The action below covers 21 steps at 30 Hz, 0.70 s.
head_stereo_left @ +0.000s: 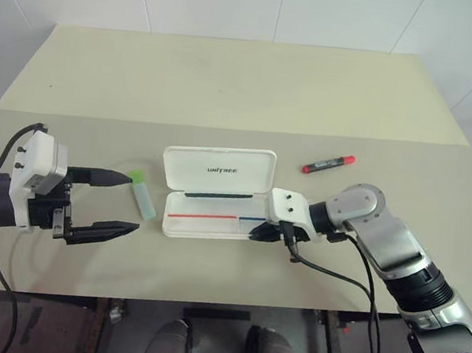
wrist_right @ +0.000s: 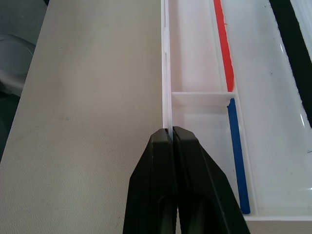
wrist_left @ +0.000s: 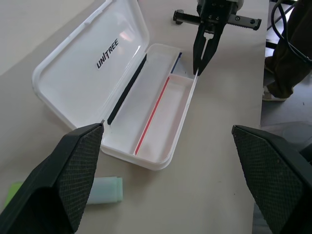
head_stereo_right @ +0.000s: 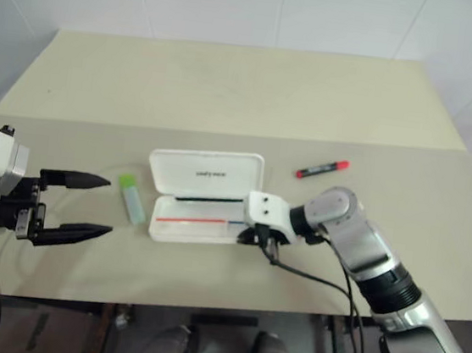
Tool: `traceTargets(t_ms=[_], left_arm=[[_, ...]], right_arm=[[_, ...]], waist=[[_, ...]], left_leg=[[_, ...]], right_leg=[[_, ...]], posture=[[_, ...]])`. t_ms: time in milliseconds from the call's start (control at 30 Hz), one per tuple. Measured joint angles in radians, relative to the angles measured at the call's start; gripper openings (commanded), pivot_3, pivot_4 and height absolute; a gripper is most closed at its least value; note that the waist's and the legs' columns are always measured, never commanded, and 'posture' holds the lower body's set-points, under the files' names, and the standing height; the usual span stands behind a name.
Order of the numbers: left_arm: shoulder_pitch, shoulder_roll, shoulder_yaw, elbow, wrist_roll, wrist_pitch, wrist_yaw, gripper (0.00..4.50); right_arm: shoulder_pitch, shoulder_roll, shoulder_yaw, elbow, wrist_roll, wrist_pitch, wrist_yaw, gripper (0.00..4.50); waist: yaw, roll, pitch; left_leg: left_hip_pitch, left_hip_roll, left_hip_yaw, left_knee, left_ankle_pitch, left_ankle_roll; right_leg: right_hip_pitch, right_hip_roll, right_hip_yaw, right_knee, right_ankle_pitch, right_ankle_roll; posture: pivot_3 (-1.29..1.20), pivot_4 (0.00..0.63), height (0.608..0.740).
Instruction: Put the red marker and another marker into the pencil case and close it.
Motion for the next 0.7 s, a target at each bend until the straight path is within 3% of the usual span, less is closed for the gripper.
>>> traceTargets(t_ms=[367,467,700], left_arm=[[0.001,0.011,0.0,-0.01,-0.008,0.002,-0.015,4.5],[-0.001,0.011,-0.001,-0.01,-0.009,0.002,-0.014,4.5],[-0.007,0.011,-0.005,-0.01,-0.009,0.006,-0.006,4.5]], right_arm=[[0.011,0.0,0.005,0.017,-0.009,-0.02,0.002,0.02],[0.013,-0.008,0.012,0.023,-0.021,-0.039,0.002,0.67],[0.018,-0.013,0.022,0.051,-0.027,-0.045,0.003,3.19]], waist=[[0.0,0.0,0.0],[0.0,0.0,0.0],[0.0,0.0,0.0]], left_leg=[[0.0,0.0,0.0,0.0,0.0,0.0],[0.0,0.0,0.0,0.0,0.0,0.0],[0.0,0.0,0.0,0.001,0.0,0.0]], right_leg=[[0.0,0.0,0.0,0.0,0.0,0.0],[0.0,0.0,0.0,0.0,0.0,0.0],[0.0,0.0,0.0,0.0,0.0,0.0]], posture=[[0.0,0.15,0.74],[0.0,0.15,0.74],[0.0,0.15,0.74]])
